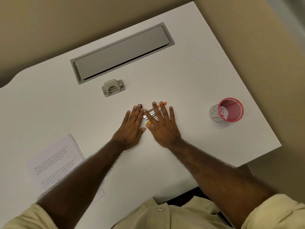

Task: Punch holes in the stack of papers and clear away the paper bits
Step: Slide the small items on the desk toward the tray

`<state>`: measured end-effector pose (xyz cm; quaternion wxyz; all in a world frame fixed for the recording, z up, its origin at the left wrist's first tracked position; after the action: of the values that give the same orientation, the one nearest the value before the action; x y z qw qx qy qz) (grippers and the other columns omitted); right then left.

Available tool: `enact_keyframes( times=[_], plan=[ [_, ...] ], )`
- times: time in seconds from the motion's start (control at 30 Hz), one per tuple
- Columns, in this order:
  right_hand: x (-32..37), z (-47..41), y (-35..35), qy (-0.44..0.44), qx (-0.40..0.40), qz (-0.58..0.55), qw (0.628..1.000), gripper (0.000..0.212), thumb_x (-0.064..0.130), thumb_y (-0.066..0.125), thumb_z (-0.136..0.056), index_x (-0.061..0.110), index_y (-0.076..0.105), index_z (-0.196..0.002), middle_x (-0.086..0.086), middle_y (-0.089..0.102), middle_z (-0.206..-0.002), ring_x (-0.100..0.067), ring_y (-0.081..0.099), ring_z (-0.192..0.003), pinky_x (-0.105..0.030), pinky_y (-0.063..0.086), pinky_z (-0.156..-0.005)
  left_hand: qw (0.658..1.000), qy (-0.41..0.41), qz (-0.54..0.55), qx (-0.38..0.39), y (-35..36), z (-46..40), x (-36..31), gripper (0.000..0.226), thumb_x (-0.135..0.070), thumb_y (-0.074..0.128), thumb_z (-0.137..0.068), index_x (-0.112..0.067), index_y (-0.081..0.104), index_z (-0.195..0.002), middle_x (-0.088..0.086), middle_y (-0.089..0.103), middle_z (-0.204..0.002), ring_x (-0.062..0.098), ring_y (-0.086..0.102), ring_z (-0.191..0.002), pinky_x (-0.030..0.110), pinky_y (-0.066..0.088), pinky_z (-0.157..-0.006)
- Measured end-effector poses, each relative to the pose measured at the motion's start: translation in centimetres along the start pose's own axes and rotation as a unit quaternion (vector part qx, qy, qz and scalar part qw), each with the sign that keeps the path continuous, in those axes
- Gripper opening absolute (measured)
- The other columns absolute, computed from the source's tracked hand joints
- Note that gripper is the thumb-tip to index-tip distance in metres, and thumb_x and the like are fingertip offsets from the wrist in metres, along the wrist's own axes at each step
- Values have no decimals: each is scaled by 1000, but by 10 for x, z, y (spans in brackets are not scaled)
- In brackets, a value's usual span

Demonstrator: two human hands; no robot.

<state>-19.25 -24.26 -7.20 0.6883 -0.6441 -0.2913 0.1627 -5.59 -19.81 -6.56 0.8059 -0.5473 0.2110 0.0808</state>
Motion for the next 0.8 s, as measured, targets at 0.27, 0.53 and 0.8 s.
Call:
enact_keyframes(
  times=[0.27,0.53,0.8],
  plan=[
    [-46,-34,-11,54,6,14,998,70,61,30,-109,29,17,-170,-14,10,-178,-40,9,-164,-66,17,-127,999,25,20,-2,-22,-66,-9,70,-36,29,-116,-9,-8,-169,8,-17,-178,22,-19,-165,38,-9,-135],
    [-94,-81,-17,102,15,33,994,75,65,29,-107,28,11,-170,-14,7,-178,-42,7,-164,-65,14,-129,999,34,35,-4,-43,-140,-16,69,-33,30,-116,-6,-4,-169,11,-13,-178,26,-15,-166,43,-3,-136],
    [-144,-125,-27,156,-14,43,987,72,65,24,-109,26,15,-170,-15,11,-178,-41,10,-164,-64,16,-129,998,28,53,-1,-71,-212,-33,67,-25,33,-116,-6,-3,-170,13,-12,-178,28,-14,-166,41,-4,-136]
  ],
)
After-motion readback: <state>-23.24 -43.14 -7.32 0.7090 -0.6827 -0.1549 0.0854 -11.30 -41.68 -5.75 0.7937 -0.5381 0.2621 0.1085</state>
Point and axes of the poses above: each hand's wrist, its own z-axis away from the middle knuckle, its own y-axis out of the palm, x = y × z, the point moved 8 cm from there along -z, towards the middle knuckle
